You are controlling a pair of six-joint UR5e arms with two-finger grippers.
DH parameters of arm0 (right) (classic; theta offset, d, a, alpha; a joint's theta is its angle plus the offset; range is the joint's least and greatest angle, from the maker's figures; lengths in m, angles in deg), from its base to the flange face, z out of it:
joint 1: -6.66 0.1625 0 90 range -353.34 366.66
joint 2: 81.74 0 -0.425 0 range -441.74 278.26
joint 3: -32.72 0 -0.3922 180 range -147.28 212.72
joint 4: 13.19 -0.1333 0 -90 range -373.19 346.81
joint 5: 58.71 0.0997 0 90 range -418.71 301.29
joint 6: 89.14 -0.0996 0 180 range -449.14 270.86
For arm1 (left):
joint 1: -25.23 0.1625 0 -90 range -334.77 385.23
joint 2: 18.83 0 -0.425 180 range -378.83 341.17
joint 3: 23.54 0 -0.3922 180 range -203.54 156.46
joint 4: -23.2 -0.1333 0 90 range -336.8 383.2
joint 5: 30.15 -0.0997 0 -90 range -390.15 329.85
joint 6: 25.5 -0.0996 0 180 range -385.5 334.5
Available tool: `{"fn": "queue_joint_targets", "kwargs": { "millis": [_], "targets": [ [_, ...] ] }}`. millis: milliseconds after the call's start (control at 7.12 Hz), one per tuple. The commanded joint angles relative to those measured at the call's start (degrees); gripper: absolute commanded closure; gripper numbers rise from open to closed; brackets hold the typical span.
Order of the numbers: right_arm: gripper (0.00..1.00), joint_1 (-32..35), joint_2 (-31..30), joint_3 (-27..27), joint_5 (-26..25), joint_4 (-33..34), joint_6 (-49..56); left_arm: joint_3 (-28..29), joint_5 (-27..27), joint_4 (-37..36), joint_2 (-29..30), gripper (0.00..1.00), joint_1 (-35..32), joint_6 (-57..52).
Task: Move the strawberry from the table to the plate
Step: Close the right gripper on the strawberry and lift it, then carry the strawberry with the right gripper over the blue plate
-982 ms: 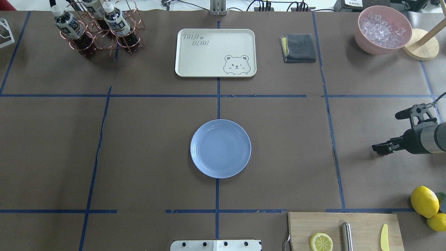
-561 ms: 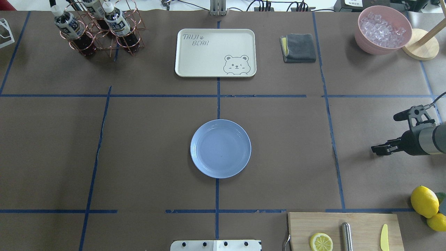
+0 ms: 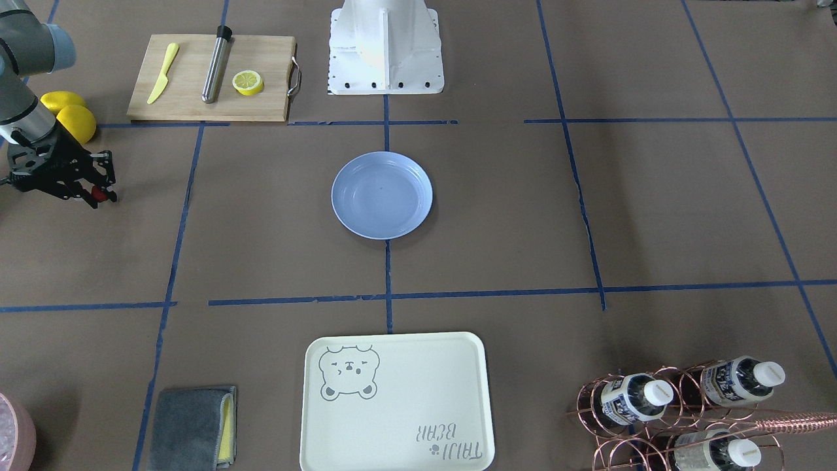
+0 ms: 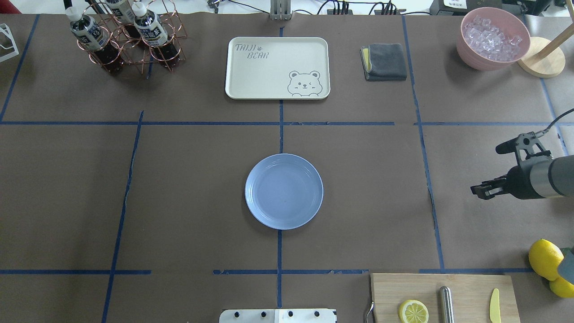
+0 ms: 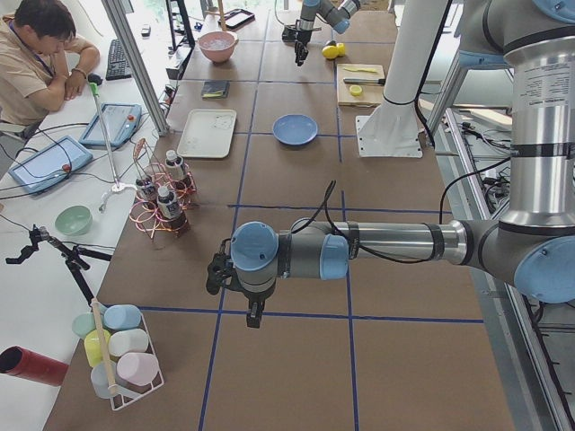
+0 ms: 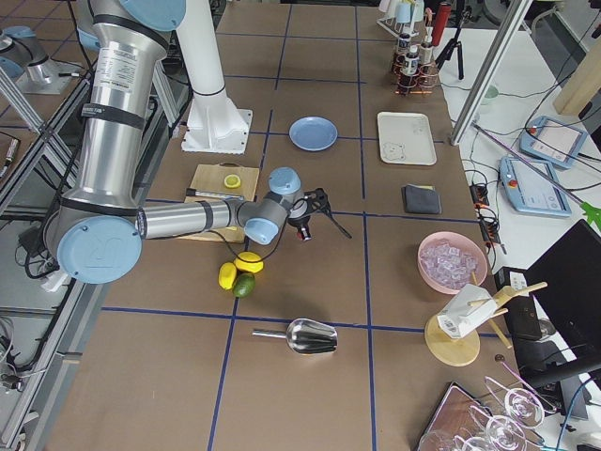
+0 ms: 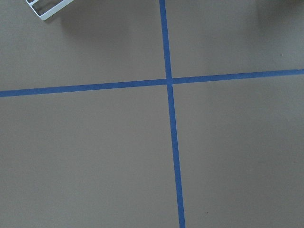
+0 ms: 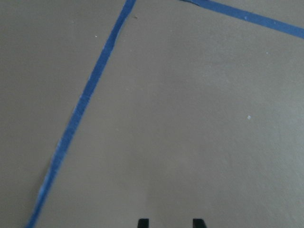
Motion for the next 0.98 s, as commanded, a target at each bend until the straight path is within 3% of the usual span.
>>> {"fn": "queue_joint_targets", "kwargs": {
  "millis": [0, 140, 281, 561, 702, 842],
  "targets": [
    [1.0, -0.47, 18.25, 3.02, -0.17, 22.05, -4.0, -0.08, 0.05, 0.03, 0.0, 0.0, 0.03, 0.0],
    [1.0, -3.52, 28.62, 2.5, -0.52, 32.17, -8.64, -0.52, -0.04, 0.03, 0.08, 0.0, 0.03, -0.09],
    [1.0, -7.46, 37.6, 0.32, -4.44, 39.32, -13.39, -0.61, -0.04, 0.03, 0.17, 0.0, 0.03, 0.0],
    [1.0, -14.24, 51.42, -11.85, -11.39, 40.18, -22.62, -0.61, -0.04, 0.03, 0.35, 0.0, 0.03, 0.0],
    [1.0, -18.27, 54.97, -16.8, -15.94, 40.09, -25.88, -0.61, -0.04, 0.03, 0.35, 0.0, 0.03, 0.0],
    [1.0, -20.75, 55.09, -18.41, -18.86, 40.09, -26.61, -0.53, -0.04, 0.03, 0.35, 0.0, 0.03, 0.0]
  ]
}}
